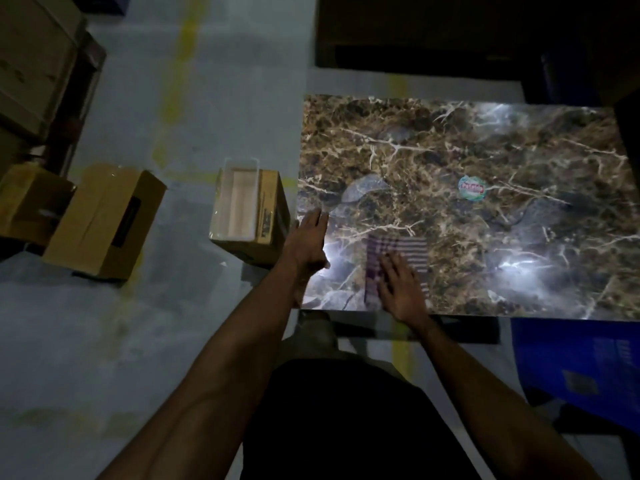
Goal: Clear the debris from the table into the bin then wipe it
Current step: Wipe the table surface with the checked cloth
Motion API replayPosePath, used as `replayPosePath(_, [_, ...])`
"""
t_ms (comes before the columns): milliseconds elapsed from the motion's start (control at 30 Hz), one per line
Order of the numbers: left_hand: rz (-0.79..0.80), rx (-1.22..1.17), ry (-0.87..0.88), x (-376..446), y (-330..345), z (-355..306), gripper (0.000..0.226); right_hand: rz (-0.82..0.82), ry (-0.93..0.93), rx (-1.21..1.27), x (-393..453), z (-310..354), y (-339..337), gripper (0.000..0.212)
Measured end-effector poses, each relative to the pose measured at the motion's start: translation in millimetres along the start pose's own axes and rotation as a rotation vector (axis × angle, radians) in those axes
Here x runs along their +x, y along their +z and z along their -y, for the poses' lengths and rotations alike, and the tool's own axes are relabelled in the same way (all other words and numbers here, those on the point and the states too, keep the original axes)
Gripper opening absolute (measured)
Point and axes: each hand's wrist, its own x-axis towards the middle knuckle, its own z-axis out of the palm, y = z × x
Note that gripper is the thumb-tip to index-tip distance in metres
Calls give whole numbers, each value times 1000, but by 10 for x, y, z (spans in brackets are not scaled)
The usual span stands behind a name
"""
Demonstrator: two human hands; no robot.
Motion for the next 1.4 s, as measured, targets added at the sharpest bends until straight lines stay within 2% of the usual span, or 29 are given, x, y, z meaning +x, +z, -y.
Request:
replayPosePath(100, [74, 84, 42, 215, -179, 42, 149, -71, 197, -19, 476, 82, -26, 62])
replayPosePath(167, [118, 135, 60, 322, -256, 38, 155, -94, 244, -21, 860, 269, -9, 62])
replayPosePath(267, [153, 178, 58, 396, -264, 14, 157, -72, 145, -28, 1168, 548, 103, 59])
replayPosePath(433, [91, 177, 19, 401, -209, -80, 147, 99, -9, -89, 808, 613, 30, 57])
replayPosePath(567, [64, 125, -26, 424, -233, -142, 139, 72, 87, -86, 529, 228, -259, 56])
replayPosePath(667, [58, 85, -24, 392, -258, -121, 142, 2, 220, -106, 893, 113, -355, 56])
replayPosePath(733, [47, 80, -33, 372, -280, -117, 143, -18, 229, -122, 1281, 186, -368, 57])
replayPosePath(900, [12, 90, -68, 383, -299, -161, 142, 54, 28, -94, 1698, 464, -224, 57])
replayPosePath(1033, [9, 7, -69, 376, -372, -150, 132, 117, -182, -94, 1374, 312, -172, 55])
replayPosePath(1100, [27, -28, -48, 360, -376, -116, 130, 163, -209, -119, 1155, 139, -226, 54])
replayPosePath(1167, [39, -29, -42, 353, -360, -65, 135, 190, -155, -117, 1028, -19, -338, 55])
replayPosePath(1267, [41, -30, -22, 364, -342, 24, 149, 127, -22, -99, 1173, -112, -504, 54])
replayPosePath(1400, [40, -26, 57, 385, -314, 151, 145, -5, 187, -110, 1821, 114, -471, 56])
